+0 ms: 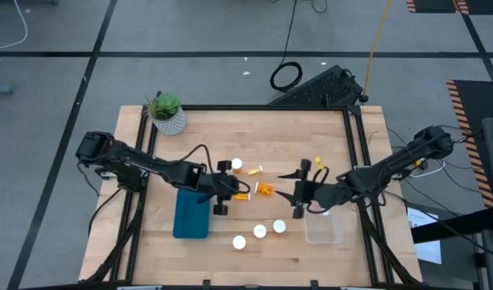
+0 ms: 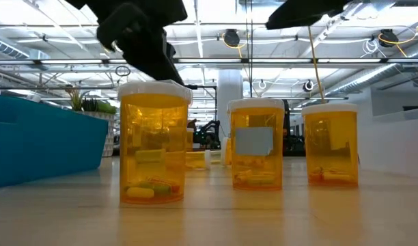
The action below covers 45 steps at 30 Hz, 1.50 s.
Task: Pick and place medicine bottles into bin by pill shape (circle, oval)
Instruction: Put the orange bottled tablet into the transparent bin
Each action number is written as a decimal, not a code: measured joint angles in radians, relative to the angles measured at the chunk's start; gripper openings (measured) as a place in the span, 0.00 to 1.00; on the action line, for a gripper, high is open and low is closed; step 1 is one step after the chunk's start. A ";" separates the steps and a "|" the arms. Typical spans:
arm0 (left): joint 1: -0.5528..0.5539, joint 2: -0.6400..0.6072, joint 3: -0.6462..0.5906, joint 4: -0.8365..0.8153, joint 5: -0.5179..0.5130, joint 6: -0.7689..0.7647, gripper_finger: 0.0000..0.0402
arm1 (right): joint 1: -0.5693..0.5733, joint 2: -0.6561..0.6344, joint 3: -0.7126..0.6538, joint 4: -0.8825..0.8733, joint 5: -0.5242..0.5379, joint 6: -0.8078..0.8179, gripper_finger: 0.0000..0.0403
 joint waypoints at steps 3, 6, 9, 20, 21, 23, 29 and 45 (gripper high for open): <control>-0.004 0.023 -0.001 -0.025 0.015 0.010 0.13 | -0.001 0.022 0.000 0.025 0.000 -0.023 0.53; 0.001 0.071 -0.013 -0.030 0.029 -0.009 0.17 | -0.001 0.023 0.000 0.026 -0.001 -0.005 0.53; 0.007 0.125 -0.012 -0.002 0.038 -0.025 0.25 | -0.001 0.017 0.000 0.026 -0.012 0.008 0.53; 0.013 0.261 -0.012 0.039 0.004 -0.102 0.46 | 0.000 0.013 0.000 0.025 -0.053 0.008 0.53; 0.013 0.268 -0.011 0.046 -0.007 -0.102 0.46 | 0.000 0.013 0.000 0.025 -0.053 0.006 0.53; 0.012 0.276 -0.011 0.057 -0.017 -0.096 0.44 | 0.000 0.012 0.000 0.024 -0.053 0.004 0.53; 0.019 0.277 -0.011 0.066 0.002 -0.079 0.33 | 0.000 0.012 0.000 0.024 -0.053 0.001 0.53; 0.024 0.174 -0.006 0.049 0.002 -0.056 0.27 | -0.002 0.056 0.000 0.047 -0.049 -0.063 0.53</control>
